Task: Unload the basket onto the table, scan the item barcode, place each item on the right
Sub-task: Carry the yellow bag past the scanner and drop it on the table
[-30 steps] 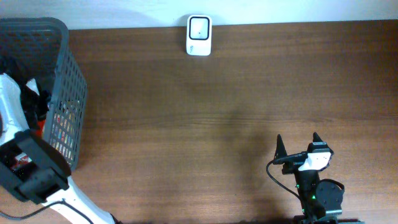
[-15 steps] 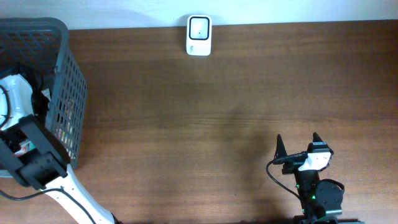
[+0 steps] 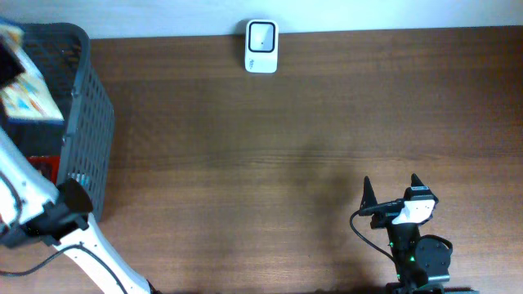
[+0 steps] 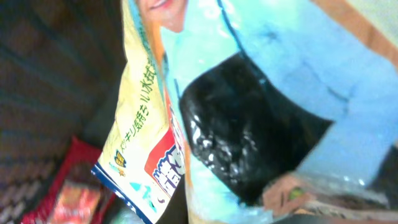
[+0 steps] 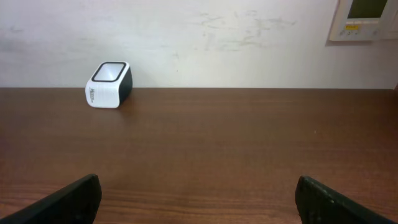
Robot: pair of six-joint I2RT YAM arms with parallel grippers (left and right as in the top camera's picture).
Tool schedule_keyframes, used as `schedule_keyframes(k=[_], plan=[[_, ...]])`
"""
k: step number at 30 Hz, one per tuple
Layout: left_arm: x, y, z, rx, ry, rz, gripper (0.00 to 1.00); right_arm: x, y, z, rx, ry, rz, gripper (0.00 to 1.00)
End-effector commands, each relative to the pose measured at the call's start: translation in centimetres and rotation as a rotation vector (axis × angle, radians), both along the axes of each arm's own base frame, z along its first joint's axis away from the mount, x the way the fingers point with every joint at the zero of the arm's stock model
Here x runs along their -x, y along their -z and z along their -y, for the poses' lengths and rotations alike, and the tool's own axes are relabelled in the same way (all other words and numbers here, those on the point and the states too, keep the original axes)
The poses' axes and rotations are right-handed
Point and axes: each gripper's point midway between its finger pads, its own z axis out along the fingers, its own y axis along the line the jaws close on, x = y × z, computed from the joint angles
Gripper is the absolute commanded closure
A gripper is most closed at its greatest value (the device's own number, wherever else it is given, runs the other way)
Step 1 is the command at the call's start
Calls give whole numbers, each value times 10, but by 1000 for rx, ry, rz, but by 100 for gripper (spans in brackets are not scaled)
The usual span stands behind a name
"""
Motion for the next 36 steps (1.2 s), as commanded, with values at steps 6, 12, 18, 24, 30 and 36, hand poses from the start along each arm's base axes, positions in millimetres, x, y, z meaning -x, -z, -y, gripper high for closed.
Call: schedule_keyframes(k=[6,12,18,24,30,36], plan=[[52,-141,82,-16,111,376,100,0,4,1,4,5,-5,1],[41,-149,240,262,604,415,100,0,4,1,4,5,-5,1],[7,-53,332,171,538,66,100,0,4,1,4,5,-5,1],[-10,85,416,209,251,-273,100,0,4,1,4,5,-5,1],[-15,209,502,151,374,-391,100,0,4,1,3,5,-4,2],[-3,235,530,124,435,-420,63,0,4,1,4,5,-5,1]])
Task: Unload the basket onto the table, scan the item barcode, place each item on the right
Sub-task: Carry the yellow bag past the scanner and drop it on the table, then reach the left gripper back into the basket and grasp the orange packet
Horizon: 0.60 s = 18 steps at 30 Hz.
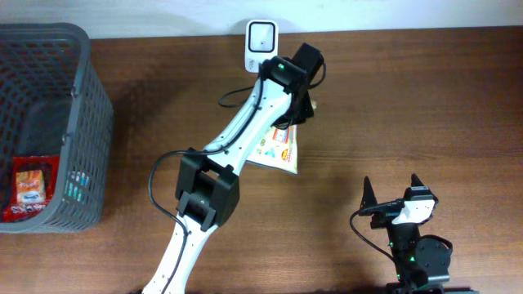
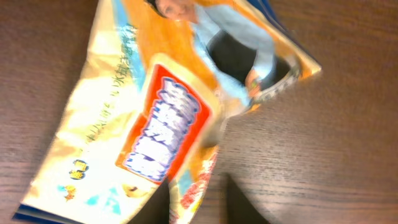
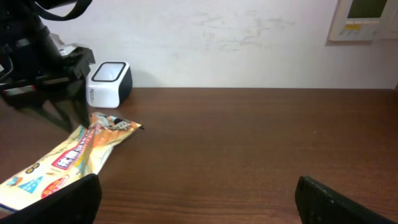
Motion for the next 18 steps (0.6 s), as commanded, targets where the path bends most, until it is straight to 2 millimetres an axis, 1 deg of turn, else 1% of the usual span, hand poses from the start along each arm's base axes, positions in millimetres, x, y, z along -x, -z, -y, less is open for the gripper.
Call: schedule_keyframes(k=[1,3,4,5,7,8,9,10,11,12,13,14,15,18], plan=[[-4,-12,5,-1,51,47,56,0,4,1,3,5,-5,2],[-13,-34,3,-1,152,104,30,0,4,1,3,5,-5,1],[-18,-48,-2,-1,182,130,27,0,4,1,3,5,-5,2],[-23,-70,-13,-3,217,165,27,0,4,1,3,5,-5,1],[-34,-126,-43,-9,291,273,27,0,4,1,3,5,-5,1],[-39,-158,-61,-11,312,347,27,0,4,1,3,5,-5,1],[-43,-184,-81,-22,294,412,24,0,4,1,3,5,-5,1],[-47,-220,-115,-60,220,500,21,0,4,1,3,5,-5,1],[-49,-255,-163,-115,113,585,20,0,4,1,3,5,-5,2],[-45,-284,-213,-162,10,636,8,0,4,1,3,5,-5,2],[-39,-298,-244,-189,-54,653,1,0,4,1,3,5,-5,1],[-26,-313,-290,-233,-148,661,1,0,4,1,3,5,-5,1],[-13,-321,-324,-263,-219,655,1,0,4,1,3,5,-5,2],[13,-342,-406,-327,-346,678,1,0,4,1,3,5,-5,1]])
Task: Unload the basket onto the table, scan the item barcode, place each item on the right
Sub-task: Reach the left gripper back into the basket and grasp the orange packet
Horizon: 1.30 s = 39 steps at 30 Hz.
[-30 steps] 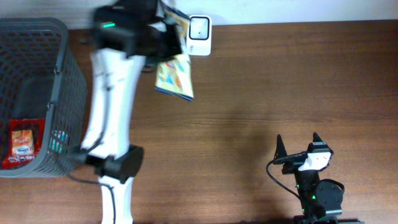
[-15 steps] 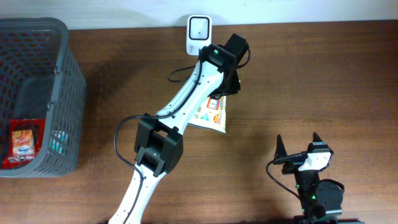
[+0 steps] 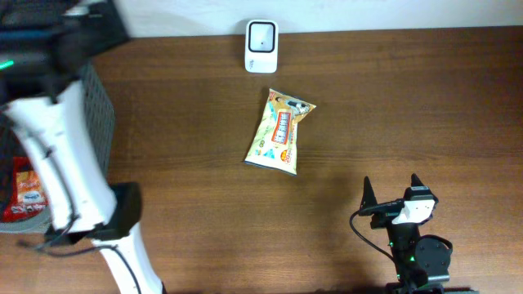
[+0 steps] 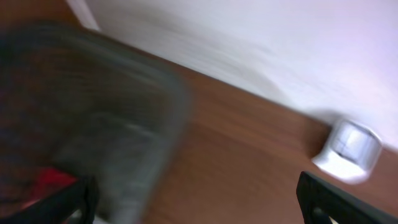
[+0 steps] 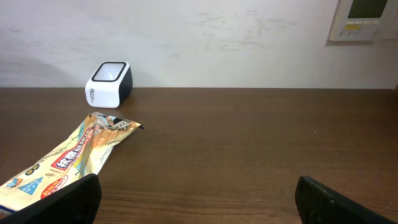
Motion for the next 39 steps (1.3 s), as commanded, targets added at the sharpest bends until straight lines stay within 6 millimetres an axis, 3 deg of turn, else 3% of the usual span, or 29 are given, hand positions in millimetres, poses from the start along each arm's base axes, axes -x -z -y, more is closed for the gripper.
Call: schedule_keyframes(k=[1,3,6,10,11,12,15,16,19,22,26,33,34,36,37,39], plan=[[40,-27,-101,-62,-199,44,1,0,4,1,4,5,-4,1],[49,-24,-127,-82,-242,24,1,0,4,1,4,5,-5,1],[61,5,-167,-86,-305,-103,1,0,4,1,4,5,-5,1],[82,76,-210,-83,-474,-381,0,0,4,1,4,5,-4,1],[87,100,-217,-72,-492,-466,0,0,4,1,4,5,-5,1],[92,141,-226,-40,-499,-578,0,0,4,1,4,5,-5,2],[97,186,-235,-12,-510,-666,1,0,4,1,4,5,-5,2],[102,212,-241,6,-522,-710,3,0,4,1,4,5,-5,2],[121,260,-250,43,-546,-790,16,0,4,1,4,5,-5,2],[140,290,-255,70,-570,-848,26,0,4,1,4,5,-4,2],[157,313,-259,93,-593,-883,36,0,4,1,4,5,-4,2],[163,342,-254,98,-554,-908,40,0,4,1,4,5,-5,2],[162,344,-256,94,-556,-900,46,0,4,1,4,5,-5,1],[161,343,-257,90,-560,-893,93,0,4,1,4,5,-5,2],[159,343,-256,95,-557,-888,99,0,4,1,4,5,-5,2],[153,339,-251,137,-538,-865,100,0,4,1,4,5,-5,1]])
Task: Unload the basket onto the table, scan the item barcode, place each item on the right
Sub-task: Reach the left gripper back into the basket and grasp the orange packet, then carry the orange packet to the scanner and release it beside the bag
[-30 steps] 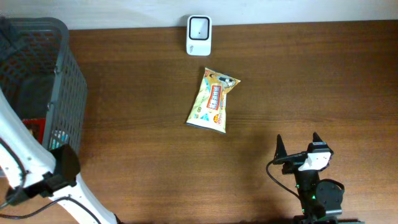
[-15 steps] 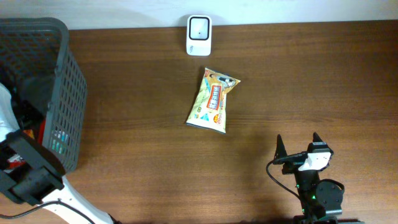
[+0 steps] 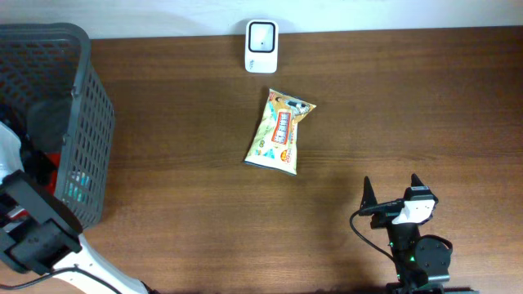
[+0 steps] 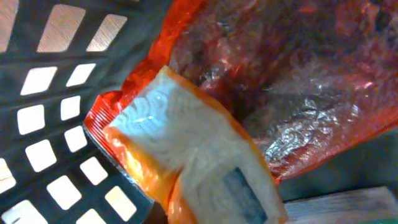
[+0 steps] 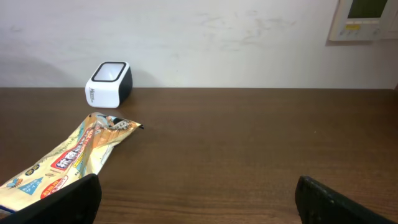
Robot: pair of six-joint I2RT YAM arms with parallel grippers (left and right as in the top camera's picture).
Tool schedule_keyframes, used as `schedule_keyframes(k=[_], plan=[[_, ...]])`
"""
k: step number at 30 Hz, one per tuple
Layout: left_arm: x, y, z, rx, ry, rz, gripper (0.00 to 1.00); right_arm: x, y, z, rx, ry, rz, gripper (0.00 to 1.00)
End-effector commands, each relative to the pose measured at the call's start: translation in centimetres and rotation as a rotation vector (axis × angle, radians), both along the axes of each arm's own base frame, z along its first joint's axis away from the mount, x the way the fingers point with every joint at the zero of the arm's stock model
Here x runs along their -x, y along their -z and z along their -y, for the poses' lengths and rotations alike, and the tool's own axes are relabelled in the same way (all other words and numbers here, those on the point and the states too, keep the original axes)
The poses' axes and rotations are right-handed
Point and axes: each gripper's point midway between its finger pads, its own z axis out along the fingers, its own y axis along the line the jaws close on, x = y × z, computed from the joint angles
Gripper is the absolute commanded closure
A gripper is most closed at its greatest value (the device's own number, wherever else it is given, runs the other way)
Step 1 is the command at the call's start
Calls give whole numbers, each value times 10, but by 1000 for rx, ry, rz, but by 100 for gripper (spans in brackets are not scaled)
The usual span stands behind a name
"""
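The white barcode scanner (image 3: 261, 46) stands at the table's far edge, also seen in the right wrist view (image 5: 109, 84). A yellow snack bag (image 3: 280, 131) lies flat just in front of it. My left gripper (image 3: 45, 122) is down inside the grey basket (image 3: 91, 106). Its wrist view is filled by an orange-red packet (image 4: 261, 87), whose pale end sits between the jaws (image 4: 205, 211); the fingers themselves barely show. My right gripper (image 3: 391, 184) rests open at the near right with nothing in it.
The basket takes up the left end of the table, and its mesh floor (image 4: 43, 149) shows under the packet. A wall panel (image 5: 367, 18) hangs behind the table at the right. Bare wood lies between the snack bag (image 5: 68, 158) and my right gripper (image 5: 199, 199).
My left gripper was open and high over the basket's rim; now it is down inside the basket, closed in on the orange-red packet. The snack bag and right arm have not moved.
My left gripper held the yellow snack bag over the basket. Then it had the bag on the table in front of the scanner. Then the bag lay there alone while the gripper hung open above the basket. Now it is in the basket at the red packet.
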Motion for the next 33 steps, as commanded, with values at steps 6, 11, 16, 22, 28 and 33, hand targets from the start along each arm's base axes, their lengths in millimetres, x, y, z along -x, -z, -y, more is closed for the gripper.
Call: schedule_keyframes(k=[6,11,16,22,28,33], plan=[[-61,-92,27,196,33,332,100,0,4,1,3,5,-4,2],[-112,-284,105,323,281,916,100,0,3,1,3,5,-4,1],[-126,-378,234,701,661,1241,100,0,3,1,3,5,-4,2],[-142,-340,329,608,809,1008,100,0,4,1,3,5,-4,1],[-145,-266,349,88,632,650,100,0,4,1,3,5,-4,1],[-154,-176,399,28,673,473,100,0,4,1,3,5,-4,2]])
